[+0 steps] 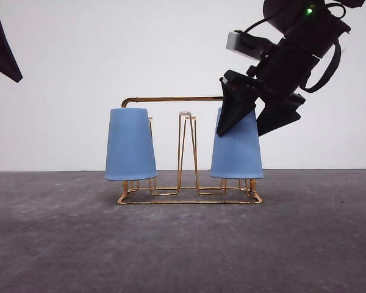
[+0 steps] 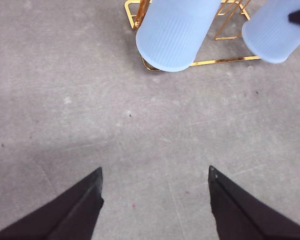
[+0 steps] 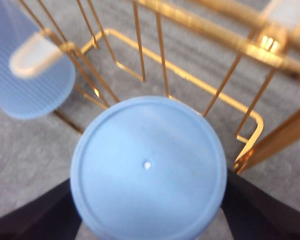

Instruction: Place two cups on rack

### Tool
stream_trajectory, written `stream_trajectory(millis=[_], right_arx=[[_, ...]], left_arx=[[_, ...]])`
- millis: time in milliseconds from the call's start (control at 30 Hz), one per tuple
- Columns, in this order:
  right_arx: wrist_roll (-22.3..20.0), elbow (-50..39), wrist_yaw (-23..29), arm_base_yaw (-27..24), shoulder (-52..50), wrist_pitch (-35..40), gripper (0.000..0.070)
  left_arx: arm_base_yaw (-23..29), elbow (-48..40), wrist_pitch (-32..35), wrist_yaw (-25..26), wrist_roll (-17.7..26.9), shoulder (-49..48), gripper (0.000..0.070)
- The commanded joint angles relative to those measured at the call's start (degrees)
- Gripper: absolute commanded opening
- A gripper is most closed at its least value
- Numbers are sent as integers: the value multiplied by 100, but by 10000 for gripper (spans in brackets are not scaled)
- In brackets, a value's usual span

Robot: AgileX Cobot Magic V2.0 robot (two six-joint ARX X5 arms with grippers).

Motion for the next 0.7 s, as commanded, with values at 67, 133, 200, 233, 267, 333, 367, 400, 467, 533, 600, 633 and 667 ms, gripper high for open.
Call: stream_trajectory(millis=[67, 133, 200, 233, 267, 333, 367, 400, 467, 533, 600, 633, 667], right_arx=[[147, 259, -6, 16, -114, -339, 535], [207, 470, -6, -16, -254, -784, 535], [265, 782, -9, -42, -396, -1400, 535], [275, 939, -10, -45, -466, -1718, 535], [279, 1091, -11, -46, -535, -2047, 535], [278, 1309, -4, -46, -687, -2645, 533], [277, 1343, -8, -46, -782, -2869, 531], [277, 1337, -18, -46, -886, -3044, 525], [277, 1178, -31, -46, -1122, -3104, 493], [277, 815, -40, -49, -1446, -2881, 486], [277, 263, -43, -52, -1863, -2480, 486], [279, -40, -43, -52, -2087, -2276, 486], [295, -359, -44, -52, -2314, -2066, 486]], left_arx=[[-20, 63, 44, -10, -72, 22, 384], [-20, 63, 31, -9, -72, 22, 383], [-20, 63, 19, -9, -72, 22, 383], [-20, 63, 17, -9, -72, 22, 383], [-20, 63, 11, -9, -72, 22, 383], [-20, 63, -13, -9, -72, 20, 383], [-20, 63, -30, -10, -72, 20, 382], [-20, 63, -47, -11, -72, 20, 382], [-19, 63, -65, -12, -77, 20, 380], [-17, 62, -74, -16, -92, 7, 362], [-17, 52, -72, -45, -93, -25, 340], [-14, 43, -69, -77, -87, -53, 340], [-8, 24, -50, -95, -62, -88, 340]])
